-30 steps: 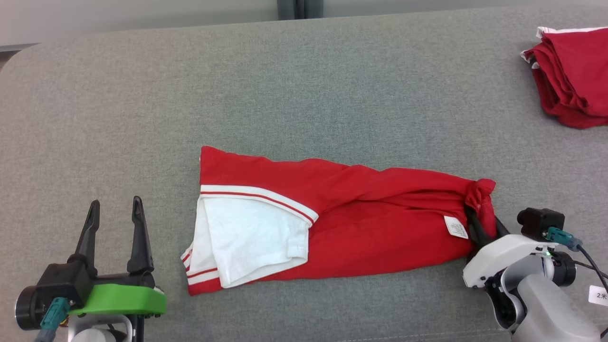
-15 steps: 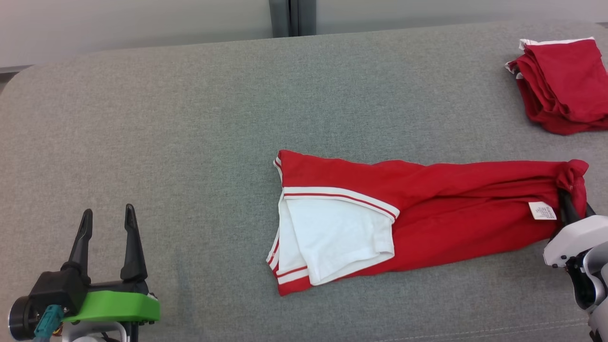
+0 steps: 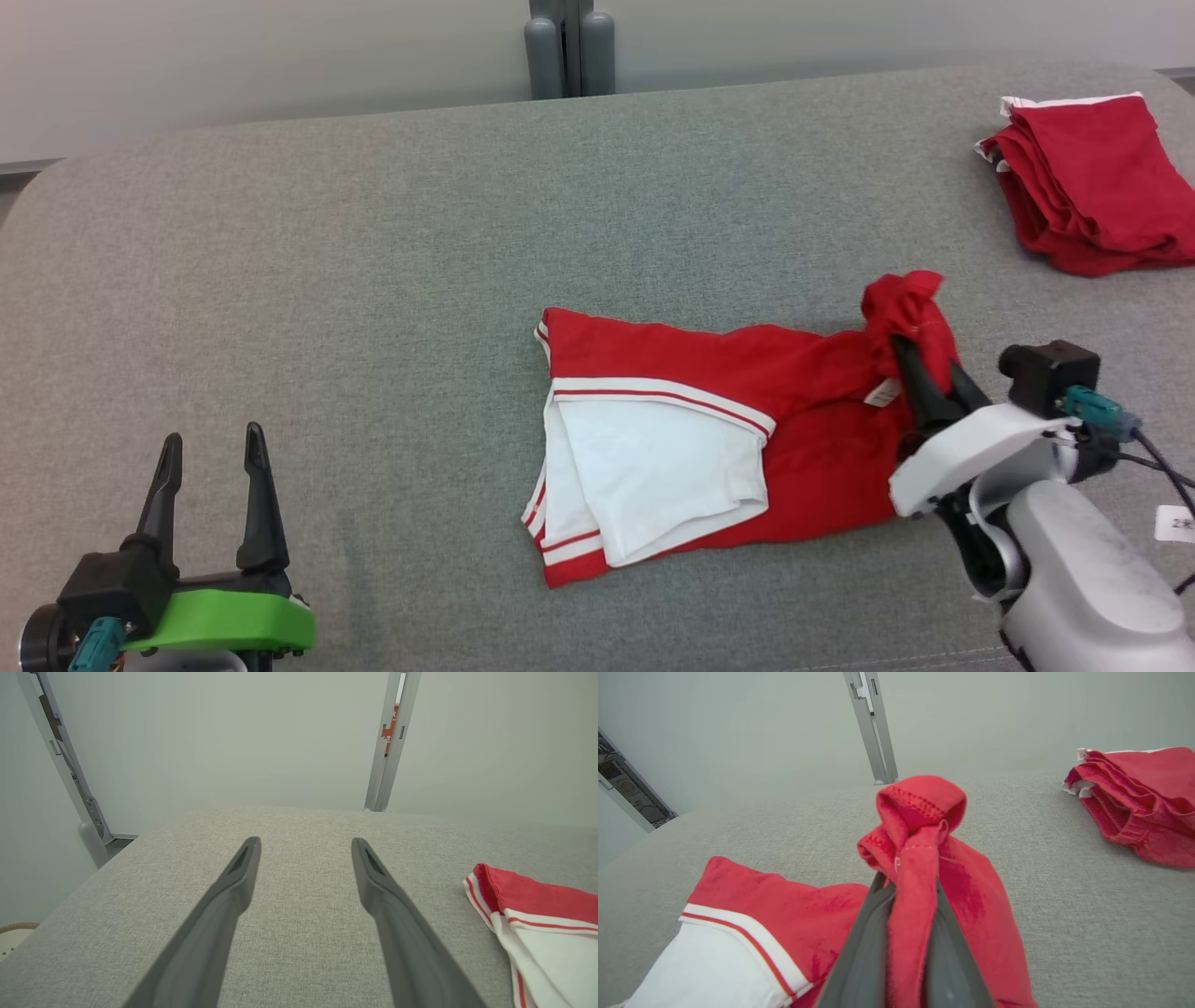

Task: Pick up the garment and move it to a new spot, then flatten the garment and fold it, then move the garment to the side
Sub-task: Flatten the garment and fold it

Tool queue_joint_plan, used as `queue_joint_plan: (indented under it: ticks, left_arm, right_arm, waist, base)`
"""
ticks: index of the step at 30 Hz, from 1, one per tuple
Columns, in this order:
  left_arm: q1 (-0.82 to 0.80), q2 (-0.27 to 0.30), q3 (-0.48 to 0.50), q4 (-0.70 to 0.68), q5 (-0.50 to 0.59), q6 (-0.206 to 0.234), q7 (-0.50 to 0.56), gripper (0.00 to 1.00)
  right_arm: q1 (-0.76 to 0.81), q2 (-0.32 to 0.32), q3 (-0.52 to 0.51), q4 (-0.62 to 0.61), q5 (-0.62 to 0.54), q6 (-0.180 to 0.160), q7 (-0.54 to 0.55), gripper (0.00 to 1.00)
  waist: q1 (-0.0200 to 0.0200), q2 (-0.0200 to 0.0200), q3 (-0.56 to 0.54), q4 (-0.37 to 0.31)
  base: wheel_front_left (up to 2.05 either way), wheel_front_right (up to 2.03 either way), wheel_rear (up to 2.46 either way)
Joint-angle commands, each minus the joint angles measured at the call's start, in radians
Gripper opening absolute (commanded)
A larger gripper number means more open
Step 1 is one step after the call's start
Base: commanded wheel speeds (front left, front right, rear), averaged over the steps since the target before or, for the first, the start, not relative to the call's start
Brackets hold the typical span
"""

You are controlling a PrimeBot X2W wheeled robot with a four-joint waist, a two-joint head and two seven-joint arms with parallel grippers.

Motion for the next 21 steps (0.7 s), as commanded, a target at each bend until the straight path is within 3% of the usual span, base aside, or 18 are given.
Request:
queue_joint_plan:
  ticks: [1,9,21]
  left_arm:
    - [0.016,0.000,0.000,-0.001,-0.004,-0.003,-0.003,1.00]
    - [-0.009,0.000,-0.013,0.010,-0.007,-0.004,-0.003,1.00]
    - [-0.048,0.001,-0.051,0.027,-0.025,-0.004,-0.003,1.00]
  right_arm:
    - [0.015,0.020,0.020,-0.033,-0.009,0.000,0.011,0.00]
    - [0.014,0.136,0.120,-0.118,-0.031,0.000,0.075,0.00]
    - [-0.097,0.239,0.229,0.010,-0.022,0.000,0.076,0.00]
  waist:
    - [0.0000,-0.0001,0.001,0.005]
    - [0.0000,-0.0001,0.014,0.038]
    - [0.0000,-0.0001,0.052,0.089]
  base:
    - [0.00,0.00,0.00]
    - [0.00,0.00,0.00]
    - [0.00,0.00,0.00]
